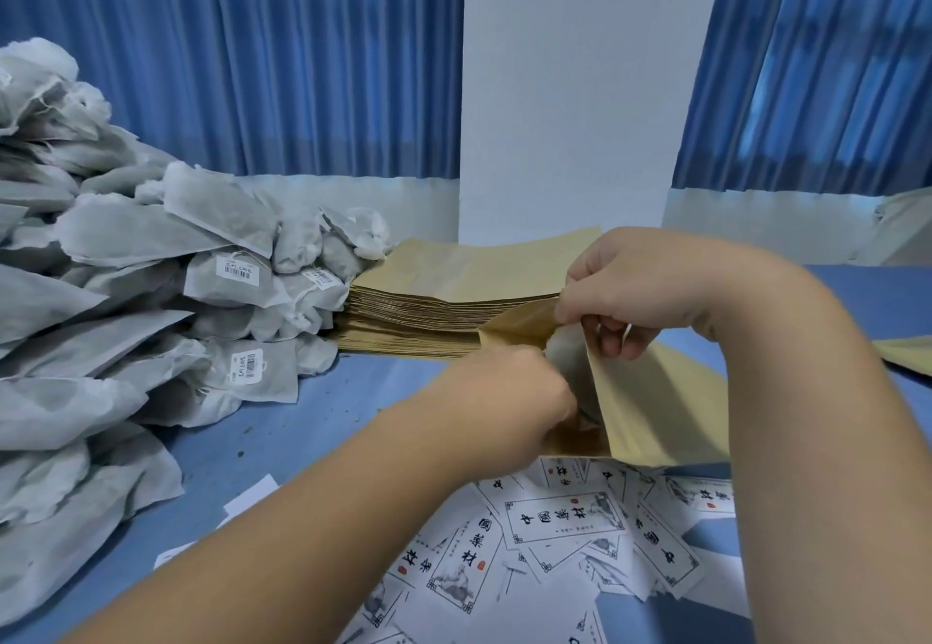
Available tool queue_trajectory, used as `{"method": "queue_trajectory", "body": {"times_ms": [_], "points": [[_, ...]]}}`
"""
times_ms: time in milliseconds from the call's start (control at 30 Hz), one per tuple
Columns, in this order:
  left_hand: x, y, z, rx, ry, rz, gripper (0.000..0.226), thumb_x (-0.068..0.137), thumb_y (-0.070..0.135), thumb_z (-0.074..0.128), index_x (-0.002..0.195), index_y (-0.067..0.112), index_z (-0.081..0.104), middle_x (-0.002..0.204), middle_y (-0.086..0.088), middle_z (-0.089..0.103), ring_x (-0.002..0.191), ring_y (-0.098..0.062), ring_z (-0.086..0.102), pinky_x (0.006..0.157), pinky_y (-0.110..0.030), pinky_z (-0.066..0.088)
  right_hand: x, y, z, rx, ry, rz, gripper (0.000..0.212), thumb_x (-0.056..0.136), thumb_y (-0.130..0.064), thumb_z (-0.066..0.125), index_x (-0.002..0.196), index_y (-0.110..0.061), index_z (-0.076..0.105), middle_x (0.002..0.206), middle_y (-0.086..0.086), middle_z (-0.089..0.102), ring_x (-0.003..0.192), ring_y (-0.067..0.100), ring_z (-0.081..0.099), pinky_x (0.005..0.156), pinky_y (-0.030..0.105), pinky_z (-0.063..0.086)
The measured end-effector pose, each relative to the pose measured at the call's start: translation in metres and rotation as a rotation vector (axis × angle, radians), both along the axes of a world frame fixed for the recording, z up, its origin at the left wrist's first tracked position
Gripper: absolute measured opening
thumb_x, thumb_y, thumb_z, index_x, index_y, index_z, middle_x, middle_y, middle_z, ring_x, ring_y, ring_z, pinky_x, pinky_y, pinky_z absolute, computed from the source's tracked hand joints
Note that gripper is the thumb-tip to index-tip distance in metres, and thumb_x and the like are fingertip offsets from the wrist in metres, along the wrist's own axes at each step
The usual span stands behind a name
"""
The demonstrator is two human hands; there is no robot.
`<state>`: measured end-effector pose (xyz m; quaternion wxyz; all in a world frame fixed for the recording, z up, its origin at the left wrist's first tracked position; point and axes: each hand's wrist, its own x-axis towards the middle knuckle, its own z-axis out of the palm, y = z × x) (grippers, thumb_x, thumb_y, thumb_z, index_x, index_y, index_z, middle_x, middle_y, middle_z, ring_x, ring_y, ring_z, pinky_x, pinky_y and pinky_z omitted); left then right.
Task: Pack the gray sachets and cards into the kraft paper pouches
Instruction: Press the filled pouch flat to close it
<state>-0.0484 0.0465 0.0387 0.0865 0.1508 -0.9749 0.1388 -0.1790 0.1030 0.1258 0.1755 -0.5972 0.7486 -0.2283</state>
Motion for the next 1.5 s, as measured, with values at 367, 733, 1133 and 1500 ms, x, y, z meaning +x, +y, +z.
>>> {"method": "queue_trajectory", "body": {"times_ms": [367, 733, 1133, 1500], "points": [[0.010, -0.003, 0.001, 0.292, 0.144, -0.076, 0.015, 0.084, 0.017, 0.063, 0.098, 0.020, 0.069, 0.103, 0.005, 0.055, 0.096, -0.015, 0.052, 0.081, -0.030, 0.045, 0.000, 0.004, 0.002, 0.009, 0.006, -0.021, 0.025, 0.082, -0.011, 0.060, 0.057, -0.010, 0.053, 0.057, 0.009, 0.056, 0.051, 0.021, 0.056, 0.050, 0.025, 0.051], [0.000, 0.018, 0.007, -0.143, -0.063, -0.044, 0.009, 0.091, 0.014, 0.049, 0.082, 0.016, 0.053, 0.081, -0.004, 0.052, 0.072, -0.026, 0.049, 0.057, -0.034, 0.035, 0.006, 0.025, 0.008, -0.001, 0.077, -0.042, 0.020, 0.082, -0.014, 0.056, 0.064, -0.009, 0.058, 0.057, 0.009, 0.063, 0.052, 0.021, 0.059, 0.049, 0.024, 0.049], [0.006, 0.047, -0.006, -0.143, -0.181, -0.251, 0.089, 0.081, 0.072, -0.005, 0.125, 0.019, 0.051, 0.115, -0.006, 0.064, 0.116, -0.026, 0.051, 0.101, -0.041, 0.033, -0.006, 0.088, -0.012, -0.170, 0.296, 0.001, 0.027, 0.087, -0.024, 0.053, 0.062, -0.016, 0.047, 0.055, -0.005, 0.053, 0.052, 0.011, 0.046, 0.055, 0.031, 0.042], [-0.013, 0.087, -0.001, -0.073, -0.121, -0.321, 0.080, 0.089, 0.066, 0.003, 0.135, 0.019, 0.048, 0.131, -0.005, 0.056, 0.120, -0.024, 0.047, 0.101, -0.037, 0.035, -0.009, 0.134, -0.060, -0.590, 0.696, -0.166, 0.024, 0.089, -0.029, 0.054, 0.067, -0.022, 0.048, 0.068, -0.004, 0.048, 0.066, 0.020, 0.051, 0.052, 0.035, 0.040]]}}
